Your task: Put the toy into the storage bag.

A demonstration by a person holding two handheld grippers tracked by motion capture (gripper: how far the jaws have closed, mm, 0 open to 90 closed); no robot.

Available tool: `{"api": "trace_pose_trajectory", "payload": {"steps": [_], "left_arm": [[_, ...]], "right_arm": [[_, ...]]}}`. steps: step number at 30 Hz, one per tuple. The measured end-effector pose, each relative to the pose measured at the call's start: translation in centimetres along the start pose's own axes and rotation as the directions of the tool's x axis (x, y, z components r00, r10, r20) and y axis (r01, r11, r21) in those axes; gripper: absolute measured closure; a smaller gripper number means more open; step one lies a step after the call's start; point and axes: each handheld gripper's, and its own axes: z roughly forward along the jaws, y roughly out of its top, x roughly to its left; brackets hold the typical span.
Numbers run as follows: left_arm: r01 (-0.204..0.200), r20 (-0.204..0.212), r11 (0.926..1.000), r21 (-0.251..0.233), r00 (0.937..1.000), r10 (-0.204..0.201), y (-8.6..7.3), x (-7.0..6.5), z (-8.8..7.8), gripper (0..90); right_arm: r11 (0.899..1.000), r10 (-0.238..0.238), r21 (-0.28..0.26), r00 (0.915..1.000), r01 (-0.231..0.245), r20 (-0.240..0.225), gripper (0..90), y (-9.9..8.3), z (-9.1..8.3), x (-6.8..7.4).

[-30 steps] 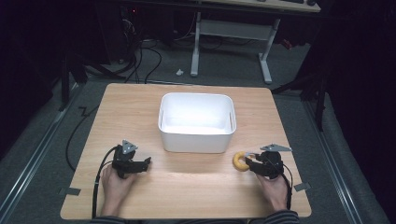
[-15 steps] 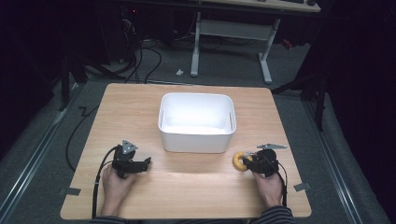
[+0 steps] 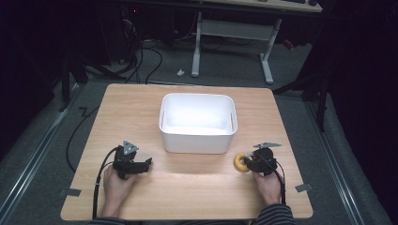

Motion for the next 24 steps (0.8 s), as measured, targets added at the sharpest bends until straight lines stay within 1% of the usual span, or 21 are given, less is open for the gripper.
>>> {"api": "trace_pose_trajectory", "payload": {"steps": [3,7,9,12,13,16,18,21,22,24], "left_arm": [[0.000,0.000,1.0000,0.000,1.0000,0.000,0.0,0.0,0.0,15.7],[0.000,0.000,1.0000,0.001,1.0000,0.000,0.0,0.0,0.0,15.7],[0.000,0.001,1.0000,0.001,1.0000,0.000,0.0,0.0,0.0,15.7],[0.001,0.000,1.0000,0.001,1.0000,-0.001,0.0,0.0,0.0,15.7],[0.001,0.000,1.0000,0.001,1.0000,-0.001,0.0,0.0,0.0,15.7],[0.001,0.000,1.0000,0.001,1.0000,-0.001,0.0,0.0,0.0,15.7],[0.001,0.000,1.0000,0.001,1.0000,-0.001,0.0,0.0,0.0,15.7],[0.001,0.000,1.0000,0.001,1.0000,-0.001,0.0,0.0,0.0,15.7],[0.001,0.000,1.0000,0.001,1.0000,-0.001,0.0,0.0,0.0,15.7],[0.001,0.000,1.0000,0.001,1.0000,-0.001,0.0,0.0,0.0,15.7]], "right_arm": [[1.000,-0.009,0.008,1.0000,0.009,0.003,65.7,0.1,-0.1,0.0],[1.000,-0.014,-0.012,0.9999,0.014,-0.007,66.1,-0.1,-0.2,-0.2],[1.000,-0.014,-0.016,0.9999,0.014,-0.008,66.2,-0.1,-0.3,-0.3],[1.000,0.002,-0.026,0.9997,-0.003,-0.022,66.2,0.0,-0.7,-0.6],[1.000,-0.001,-0.027,0.9998,0.000,-0.022,66.2,0.0,-0.8,-0.7],[0.999,-0.006,-0.044,0.9996,0.005,-0.029,66.2,-0.1,-1.4,-0.8],[0.999,-0.016,-0.048,0.9996,0.015,-0.024,66.2,-0.1,-1.8,-0.9],[0.998,-0.003,-0.068,0.9996,0.001,-0.029,66.2,-0.1,-2.5,-1.1],[0.997,-0.012,-0.081,0.9995,0.010,-0.028,66.2,0.0,-3.0,-1.3],[0.996,-0.015,-0.087,0.9997,0.013,-0.021,66.2,0.0,-3.3,-1.4]]}}
